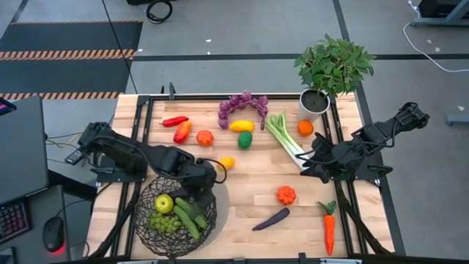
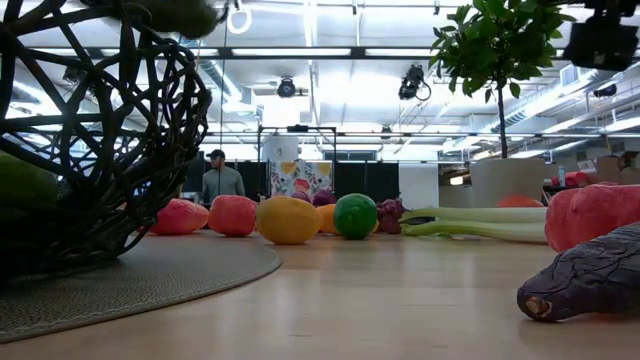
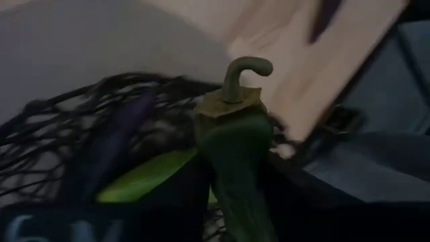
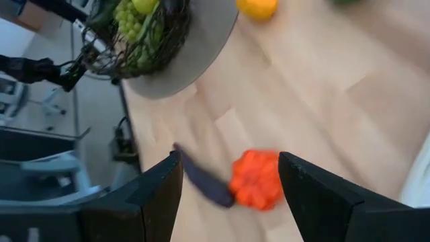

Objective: Build produce basket
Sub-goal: Put the green chili pepper into the black basket, then put the violet eggplant into the black basket

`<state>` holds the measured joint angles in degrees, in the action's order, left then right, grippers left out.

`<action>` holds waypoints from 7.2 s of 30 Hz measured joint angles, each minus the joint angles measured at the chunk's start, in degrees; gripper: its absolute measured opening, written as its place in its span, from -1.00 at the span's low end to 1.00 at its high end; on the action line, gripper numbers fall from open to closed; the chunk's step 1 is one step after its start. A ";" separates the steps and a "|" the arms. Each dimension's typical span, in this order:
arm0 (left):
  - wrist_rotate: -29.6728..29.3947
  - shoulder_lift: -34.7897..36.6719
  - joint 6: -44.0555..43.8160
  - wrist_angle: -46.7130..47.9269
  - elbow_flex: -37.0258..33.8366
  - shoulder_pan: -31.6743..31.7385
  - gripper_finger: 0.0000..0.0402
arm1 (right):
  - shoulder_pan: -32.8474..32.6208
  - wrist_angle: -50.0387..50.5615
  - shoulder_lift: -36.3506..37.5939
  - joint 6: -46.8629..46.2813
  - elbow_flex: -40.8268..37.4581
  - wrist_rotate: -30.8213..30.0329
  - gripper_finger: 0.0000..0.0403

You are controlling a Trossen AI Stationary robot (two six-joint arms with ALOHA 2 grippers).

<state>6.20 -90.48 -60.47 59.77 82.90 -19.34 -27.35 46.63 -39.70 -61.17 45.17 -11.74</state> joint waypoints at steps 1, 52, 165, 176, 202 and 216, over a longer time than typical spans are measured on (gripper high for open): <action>0.00 0.06 0.82 0.70 -0.83 -0.12 -0.28 | 0.00 0.00 0.00 -1.41 0.00 1.17 0.24; -5.83 -23.96 29.00 -61.47 -0.88 -0.96 0.29 | 1.88 -10.45 -11.83 -21.33 0.94 9.99 0.13; -15.50 -10.91 16.92 -40.80 -0.70 -6.38 -0.15 | -4.08 -31.20 -55.22 34.43 1.18 19.01 0.52; -15.54 -10.91 16.58 -39.61 -0.70 -7.60 -0.15 | -6.04 -29.26 -54.97 35.45 0.90 14.01 -0.01; -22.79 -8.50 30.12 -42.06 -0.62 -2.38 -0.06 | 1.12 -8.43 -36.78 29.82 11.90 9.63 -0.34; -21.80 -6.06 40.35 -47.39 -0.64 3.59 0.50 | 7.40 -7.20 -29.51 24.53 12.98 8.19 -0.34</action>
<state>-15.60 -96.53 -20.12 12.38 82.26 -15.75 -19.96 39.43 -69.21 -36.64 58.15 -3.55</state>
